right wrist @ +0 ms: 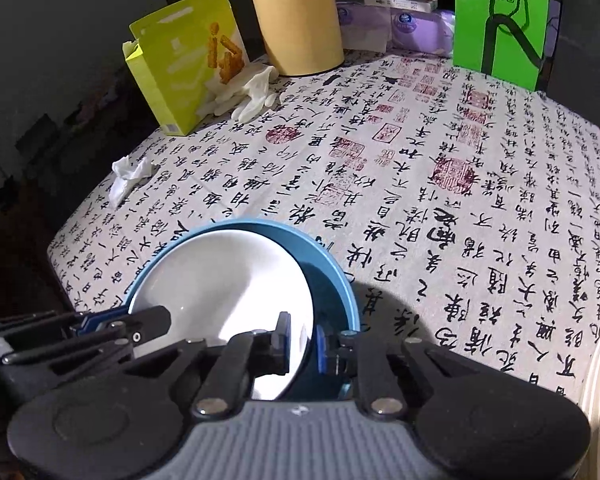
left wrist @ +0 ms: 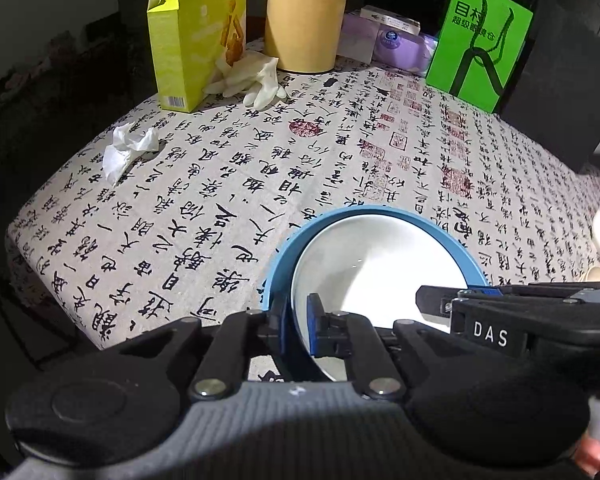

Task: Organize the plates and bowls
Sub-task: 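Open both grippers to release the white bowl inside the blue bowl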

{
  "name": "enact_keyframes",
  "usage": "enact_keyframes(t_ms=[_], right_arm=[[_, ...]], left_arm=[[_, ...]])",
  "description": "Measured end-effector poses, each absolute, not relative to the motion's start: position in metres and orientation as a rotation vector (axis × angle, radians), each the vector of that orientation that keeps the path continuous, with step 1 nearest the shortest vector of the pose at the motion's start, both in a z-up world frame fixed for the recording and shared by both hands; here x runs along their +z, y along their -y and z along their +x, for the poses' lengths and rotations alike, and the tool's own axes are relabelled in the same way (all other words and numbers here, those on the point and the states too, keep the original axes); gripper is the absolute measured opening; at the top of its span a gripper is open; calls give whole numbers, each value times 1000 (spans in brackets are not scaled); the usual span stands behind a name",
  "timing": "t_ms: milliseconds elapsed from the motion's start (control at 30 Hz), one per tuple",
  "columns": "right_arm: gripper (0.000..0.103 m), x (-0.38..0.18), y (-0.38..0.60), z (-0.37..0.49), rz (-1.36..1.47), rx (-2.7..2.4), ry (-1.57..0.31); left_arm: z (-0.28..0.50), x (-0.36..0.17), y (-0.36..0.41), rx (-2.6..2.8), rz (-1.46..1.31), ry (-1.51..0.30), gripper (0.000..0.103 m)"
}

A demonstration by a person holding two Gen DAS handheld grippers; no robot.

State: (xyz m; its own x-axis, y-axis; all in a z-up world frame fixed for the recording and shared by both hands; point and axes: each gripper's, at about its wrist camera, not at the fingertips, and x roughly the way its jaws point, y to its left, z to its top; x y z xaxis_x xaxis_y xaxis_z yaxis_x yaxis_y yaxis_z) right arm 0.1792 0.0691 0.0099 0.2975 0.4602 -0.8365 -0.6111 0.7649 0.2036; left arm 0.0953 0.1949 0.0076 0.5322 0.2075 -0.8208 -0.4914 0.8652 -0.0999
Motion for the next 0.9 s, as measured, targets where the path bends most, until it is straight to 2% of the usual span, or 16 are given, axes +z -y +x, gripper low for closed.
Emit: enact_keyframes(t_ms=[167, 433, 700, 767, 800, 900], right_arm=[[16, 10, -71, 183, -170, 729, -1077], [29, 11, -77, 184, -207, 754, -1120], [33, 16, -77, 182, -230, 772, -1115], [39, 19, -77, 181, -249, 771, -1097], [49, 22, -77, 180, -256, 768, -1073], [51, 32, -75, 178, -258, 783, -1027]], left_arm=[[94, 8, -196, 432, -364, -910, 9], [93, 9, -195, 439, -381, -902, 12], [91, 8, -195, 438, -390, -894, 12], [91, 8, -195, 434, -393, -894, 12], [91, 9, -194, 437, -390, -892, 11], [92, 8, -194, 432, -395, -894, 11]])
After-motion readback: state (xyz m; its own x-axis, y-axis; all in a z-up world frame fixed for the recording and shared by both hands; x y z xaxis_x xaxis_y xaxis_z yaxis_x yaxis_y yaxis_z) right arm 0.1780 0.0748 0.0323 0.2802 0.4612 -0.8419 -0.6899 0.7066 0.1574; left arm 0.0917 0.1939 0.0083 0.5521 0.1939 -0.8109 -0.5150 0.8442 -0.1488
